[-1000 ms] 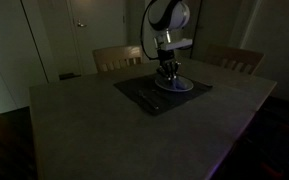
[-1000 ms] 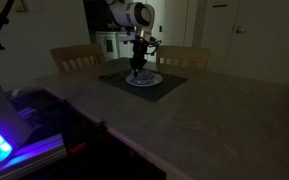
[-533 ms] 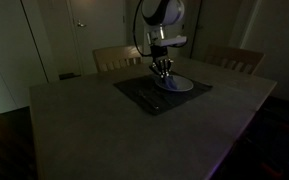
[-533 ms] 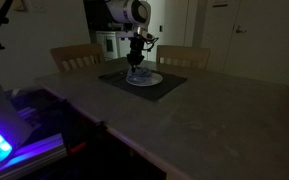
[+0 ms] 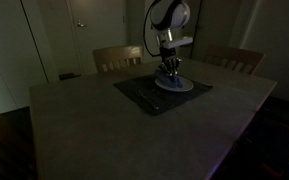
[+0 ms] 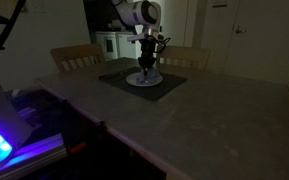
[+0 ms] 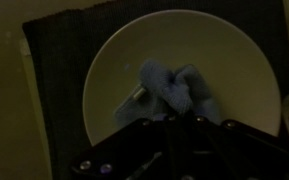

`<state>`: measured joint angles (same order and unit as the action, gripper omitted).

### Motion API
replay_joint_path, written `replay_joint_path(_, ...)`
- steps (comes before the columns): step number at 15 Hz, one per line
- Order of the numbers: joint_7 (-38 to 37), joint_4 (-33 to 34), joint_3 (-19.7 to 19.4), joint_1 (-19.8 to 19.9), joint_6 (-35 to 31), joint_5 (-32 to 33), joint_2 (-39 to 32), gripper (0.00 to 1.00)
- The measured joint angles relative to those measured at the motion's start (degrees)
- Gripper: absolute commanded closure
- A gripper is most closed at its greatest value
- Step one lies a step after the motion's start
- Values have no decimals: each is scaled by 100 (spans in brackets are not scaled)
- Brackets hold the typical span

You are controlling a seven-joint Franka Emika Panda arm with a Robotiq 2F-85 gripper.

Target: Use the towel to wipe the plate

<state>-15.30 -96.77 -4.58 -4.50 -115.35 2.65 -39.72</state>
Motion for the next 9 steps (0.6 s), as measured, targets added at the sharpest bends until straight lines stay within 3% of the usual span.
replay_joint_path(4,-571,-68,-230,22,86,12,-84,98)
replay_joint_path(9,-959,-276,-251,-39,582,67,111,98)
